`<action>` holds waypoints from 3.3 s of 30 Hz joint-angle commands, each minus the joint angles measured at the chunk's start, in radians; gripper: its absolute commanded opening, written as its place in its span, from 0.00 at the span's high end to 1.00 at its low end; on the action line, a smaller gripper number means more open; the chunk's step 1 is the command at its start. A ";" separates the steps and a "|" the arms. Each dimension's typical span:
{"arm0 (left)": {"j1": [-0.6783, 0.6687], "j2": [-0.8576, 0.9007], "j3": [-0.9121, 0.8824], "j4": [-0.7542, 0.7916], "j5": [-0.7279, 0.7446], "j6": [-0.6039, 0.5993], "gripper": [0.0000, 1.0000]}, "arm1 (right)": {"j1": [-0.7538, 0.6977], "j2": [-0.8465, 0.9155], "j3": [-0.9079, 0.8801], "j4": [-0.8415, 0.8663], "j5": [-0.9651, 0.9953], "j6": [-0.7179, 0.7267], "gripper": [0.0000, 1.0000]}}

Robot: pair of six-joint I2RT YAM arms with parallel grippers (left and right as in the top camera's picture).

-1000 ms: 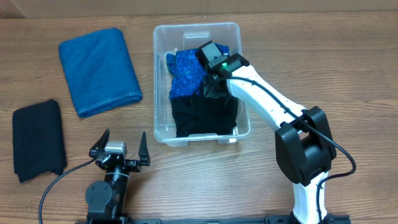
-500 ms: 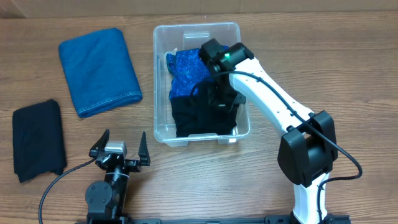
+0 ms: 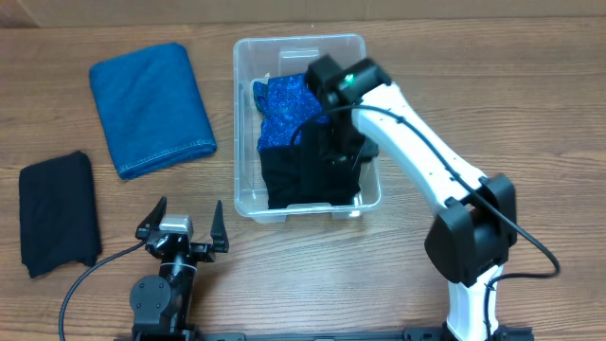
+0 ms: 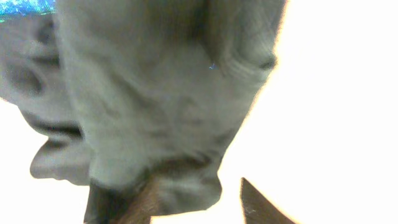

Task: Pack container
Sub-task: 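Open the right gripper and retract the right arm to the right, then reach the left gripper to the black cloth at the far left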

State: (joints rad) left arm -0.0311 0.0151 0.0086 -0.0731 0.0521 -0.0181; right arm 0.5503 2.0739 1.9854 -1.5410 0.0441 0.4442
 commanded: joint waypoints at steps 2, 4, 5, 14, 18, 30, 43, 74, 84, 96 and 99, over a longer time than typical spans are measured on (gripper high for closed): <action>-0.002 -0.009 -0.004 0.000 0.000 0.019 0.00 | -0.106 -0.139 0.136 -0.082 0.148 0.012 0.16; -0.002 -0.009 -0.004 0.000 0.000 0.019 0.00 | -0.237 -0.172 0.136 -0.129 0.148 0.043 0.00; -0.002 -0.009 -0.004 0.000 0.000 0.019 0.00 | -0.305 -0.174 0.136 -0.144 0.147 0.055 0.00; -0.002 -0.009 -0.004 0.000 0.000 0.019 0.00 | -0.868 -0.166 0.110 -0.080 0.111 0.107 0.00; -0.002 -0.009 -0.004 0.000 0.000 0.019 0.00 | -0.966 -0.164 0.110 -0.078 0.077 0.107 0.00; -0.002 -0.009 -0.004 0.000 0.000 0.019 0.00 | -0.977 -0.164 0.110 -0.058 0.067 0.107 0.00; -0.002 -0.009 -0.004 0.000 0.000 0.019 0.00 | -0.977 -0.164 0.110 -0.058 0.067 0.107 0.00; -0.002 -0.009 -0.004 0.006 0.055 -0.010 0.00 | -0.977 -0.164 0.110 -0.058 0.067 0.107 0.00; -0.002 -0.006 0.140 0.229 0.224 -0.005 0.00 | -0.977 -0.164 0.110 -0.058 0.067 0.107 0.00; -0.001 0.757 0.918 -0.387 0.096 0.160 0.00 | -0.977 -0.164 0.110 -0.058 0.067 0.107 0.00; -0.001 0.888 1.051 -0.560 -0.144 0.006 0.00 | -0.977 -0.164 0.110 -0.058 0.067 0.107 0.00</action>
State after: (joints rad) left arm -0.0311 0.8066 0.9279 -0.5056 0.1349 0.1062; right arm -0.4252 1.9160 2.0960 -1.5997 0.1078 0.5468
